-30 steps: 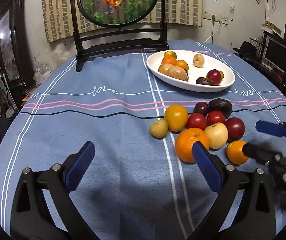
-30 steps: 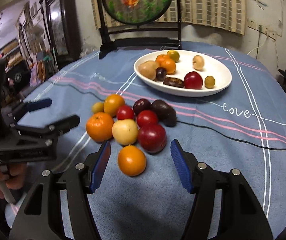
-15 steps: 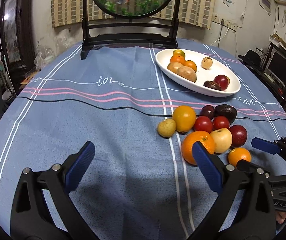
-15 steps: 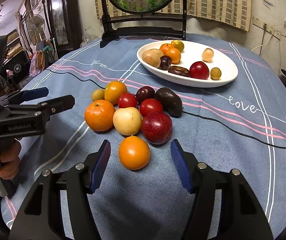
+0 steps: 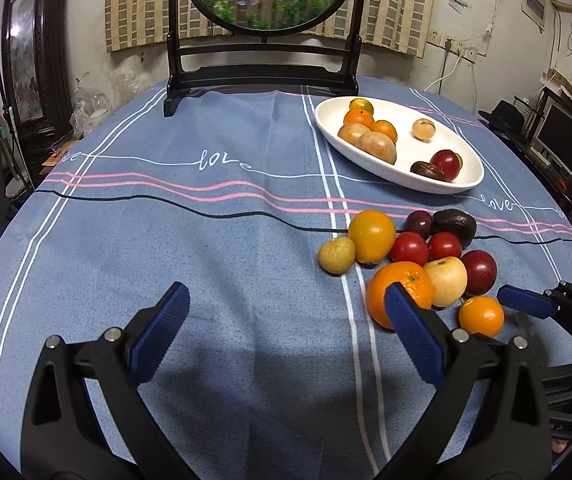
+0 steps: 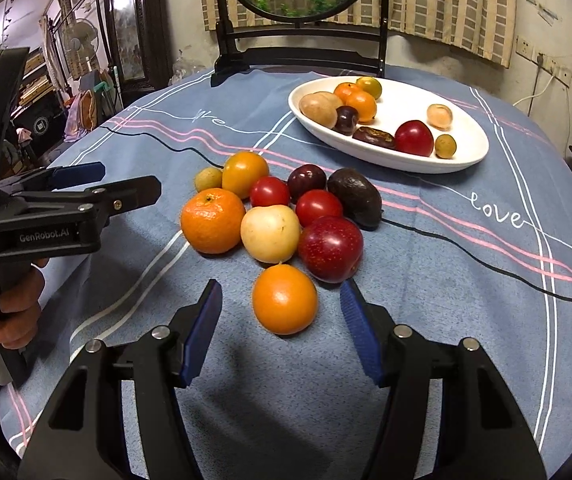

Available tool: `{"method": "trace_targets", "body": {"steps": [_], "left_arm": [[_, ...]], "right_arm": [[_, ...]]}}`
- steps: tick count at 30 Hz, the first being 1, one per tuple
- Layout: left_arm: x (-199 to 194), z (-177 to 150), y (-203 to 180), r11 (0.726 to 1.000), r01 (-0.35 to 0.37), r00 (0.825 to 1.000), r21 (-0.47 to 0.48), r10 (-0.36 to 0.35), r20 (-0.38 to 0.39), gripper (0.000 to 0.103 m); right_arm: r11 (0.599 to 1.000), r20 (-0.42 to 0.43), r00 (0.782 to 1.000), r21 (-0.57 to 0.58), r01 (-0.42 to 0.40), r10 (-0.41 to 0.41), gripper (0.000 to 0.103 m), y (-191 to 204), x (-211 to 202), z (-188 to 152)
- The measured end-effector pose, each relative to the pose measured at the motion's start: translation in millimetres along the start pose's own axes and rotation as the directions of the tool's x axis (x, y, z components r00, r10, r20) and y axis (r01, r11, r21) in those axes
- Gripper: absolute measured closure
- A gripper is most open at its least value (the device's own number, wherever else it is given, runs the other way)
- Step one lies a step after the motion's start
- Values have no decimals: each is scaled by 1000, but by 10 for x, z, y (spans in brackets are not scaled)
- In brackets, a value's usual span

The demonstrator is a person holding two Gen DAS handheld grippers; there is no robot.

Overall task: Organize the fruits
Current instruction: 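Grasp an orange with the right tool while the left tool grasps another orange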

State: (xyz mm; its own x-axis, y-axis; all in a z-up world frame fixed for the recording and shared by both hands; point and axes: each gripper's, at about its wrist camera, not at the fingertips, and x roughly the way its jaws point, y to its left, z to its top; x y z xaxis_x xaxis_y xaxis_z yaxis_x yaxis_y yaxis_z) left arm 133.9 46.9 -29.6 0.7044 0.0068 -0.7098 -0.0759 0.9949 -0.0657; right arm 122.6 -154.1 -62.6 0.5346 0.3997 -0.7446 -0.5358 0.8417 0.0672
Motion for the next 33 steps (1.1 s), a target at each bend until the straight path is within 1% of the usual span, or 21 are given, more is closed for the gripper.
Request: {"method": "trace_targets", "body": {"steps": [3, 5, 10, 12, 13, 16, 19, 20, 22, 23, 24, 25, 26, 27, 28, 30, 31, 33], "left_arm": [[7, 1, 5, 1000, -1, 1000, -2, 1, -4, 3], [3, 2, 8, 1000, 0, 1000, -3, 0, -4, 4], [3, 2, 6, 1000, -1, 1000, -1, 1, -3, 4], [5, 2, 4, 1000, -4, 1000, -1, 4, -4, 4], [7, 2, 7, 1000, -5, 1000, -2, 5, -4, 4], [3, -2, 12, 1000, -2, 1000, -7, 2, -3, 4], [-2, -6, -17, 1000, 30, 1000, 4, -30, -4, 4], [-8, -14, -51, 999, 51, 999, 19, -51, -4, 4], [-21, -31, -137, 996, 72, 997, 60, -72, 0, 5], [-40, -53, -210, 992, 83, 996, 97, -84, 9, 8], [-54, -70, -262, 988, 99, 995, 121, -102, 13, 17], [-61, -90, -331, 979, 131, 991, 154, -134, 7, 22], [-52, -107, -397, 969, 166, 986, 182, -167, -8, 31], [-36, -116, -441, 963, 184, 983, 196, -184, -19, 38], [-17, -127, -493, 958, 193, 981, 213, -192, -28, 41], [34, -135, -578, 950, 190, 982, 247, -186, -40, 50], [50, -139, -599, 949, 186, 982, 255, -182, -41, 52], [100, -121, -603, 947, 201, 980, 251, -193, -55, 57]], "right_arm": [[1000, -6, 1000, -5, 1, -1, 47, 13, 12, -1], [1000, -11, 1000, -2, 1, -1, 51, 5, 25, -4], [1000, -26, 1000, -1, 3, -3, 57, -1, 63, -14], [1000, -34, 999, 1, 7, -7, 61, -12, 86, -17], [1000, -40, 999, 6, 2, -2, 67, -24, 100, -18], [1000, -34, 999, 10, 2, -2, 68, -35, 89, -15], [1000, -7, 1000, 25, -4, 4, 68, -70, 16, 10], [999, 3, 1000, 41, -17, 17, 68, -98, -11, 21], [996, 28, 999, 81, -34, 32, 68, -175, -84, 35], [995, 42, 999, 98, -31, 27, 68, -212, -117, 47], [993, 53, 998, 112, -25, 19, 68, -252, -151, 51], [991, 62, 998, 132, -21, 13, 68, -306, -178, 58], [989, 66, 998, 147, -22, 12, 68, -341, -192, 59], [986, 70, 998, 166, -24, 12, 68, -382, -207, 61], [984, 72, 997, 174, -24, 11, 68, -399, -213, 59], [983, 75, 997, 184, -18, 4, 68, -423, -222, 61], [983, 77, 997, 185, -17, 3, 68, -427, -229, 60], [983, 84, 996, 183, -14, -1, 68, -426, -255, 60]]}}
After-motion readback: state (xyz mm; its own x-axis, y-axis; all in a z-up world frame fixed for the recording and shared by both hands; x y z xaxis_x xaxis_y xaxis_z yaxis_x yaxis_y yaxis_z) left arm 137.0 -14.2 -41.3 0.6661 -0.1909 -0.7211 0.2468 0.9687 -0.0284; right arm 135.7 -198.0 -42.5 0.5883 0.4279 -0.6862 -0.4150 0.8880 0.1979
